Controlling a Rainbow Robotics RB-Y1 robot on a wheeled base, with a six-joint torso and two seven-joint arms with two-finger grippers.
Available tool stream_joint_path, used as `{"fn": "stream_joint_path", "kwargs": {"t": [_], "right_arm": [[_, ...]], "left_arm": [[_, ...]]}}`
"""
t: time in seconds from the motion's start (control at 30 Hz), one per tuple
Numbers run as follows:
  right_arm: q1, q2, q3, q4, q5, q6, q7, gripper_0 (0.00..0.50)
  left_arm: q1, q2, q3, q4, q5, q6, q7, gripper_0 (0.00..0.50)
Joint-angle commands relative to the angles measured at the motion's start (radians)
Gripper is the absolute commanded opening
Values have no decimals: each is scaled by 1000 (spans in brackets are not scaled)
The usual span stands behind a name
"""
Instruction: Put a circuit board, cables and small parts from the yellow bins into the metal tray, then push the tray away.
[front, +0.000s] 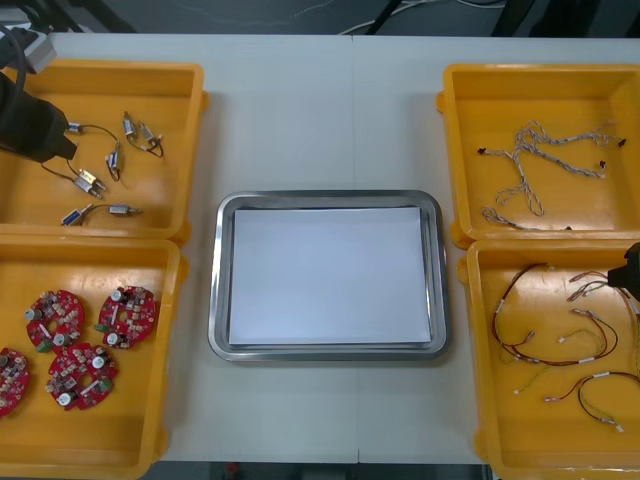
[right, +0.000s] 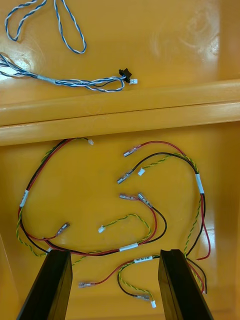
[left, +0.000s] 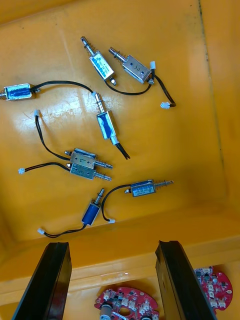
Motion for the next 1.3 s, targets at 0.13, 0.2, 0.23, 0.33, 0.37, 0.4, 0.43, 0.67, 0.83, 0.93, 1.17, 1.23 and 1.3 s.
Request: {"fn": "stream_joint_path", "kwargs": {"t": [0.13, 0.2, 0.23, 0.33, 0.37, 0.4, 0.43, 0.67, 0.83, 0.93, 1.17, 1.23, 1.3], "right_arm": [[9, 8, 4, -26, 6, -7, -14, 500], [9, 8, 4, -26, 6, -7, -14, 500], [9, 8, 4, -26, 6, -7, -14, 500], [9, 8, 4, -26, 6, -7, -14, 500], [9, 8, 4, -26, 6, -7, -14, 500], [9, 8, 4, -26, 6, -7, -14, 500], [9, 8, 4, -26, 6, -7, -14, 500], [9, 8, 4, -26, 6, -7, -14, 500], [9, 8, 4, -26, 6, -7, -14, 500], [9, 8, 4, -26, 6, -7, -14, 500], [9, 8, 4, -26, 6, -7, -14, 500], [9, 8, 4, -26, 6, -7, -14, 500], [9, 8, 4, -26, 6, -7, -14, 500]], "left_arm": [[10, 46, 29, -37, -10, 7, -12, 500], [10, 46, 29, -37, -10, 7, -12, 500], [10, 46, 29, -37, -10, 7, -12, 500], [10, 46, 29, -37, -10, 7, -12, 500], [10, 46, 29, -37, -10, 7, -12, 500], [10, 46, 29, -37, -10, 7, -12, 500], [10, 46, 29, -37, -10, 7, -12, 500], [10, 46, 29, -37, -10, 7, -12, 500], [10, 46, 29, -37, -10, 7, -12, 500], [10, 46, 29, -37, -10, 7, -12, 500], [10, 46, 29, -37, -10, 7, -12, 500], [10, 46, 29, -37, -10, 7, -12, 500], [10, 46, 29, -37, -10, 7, -12, 500]]}}
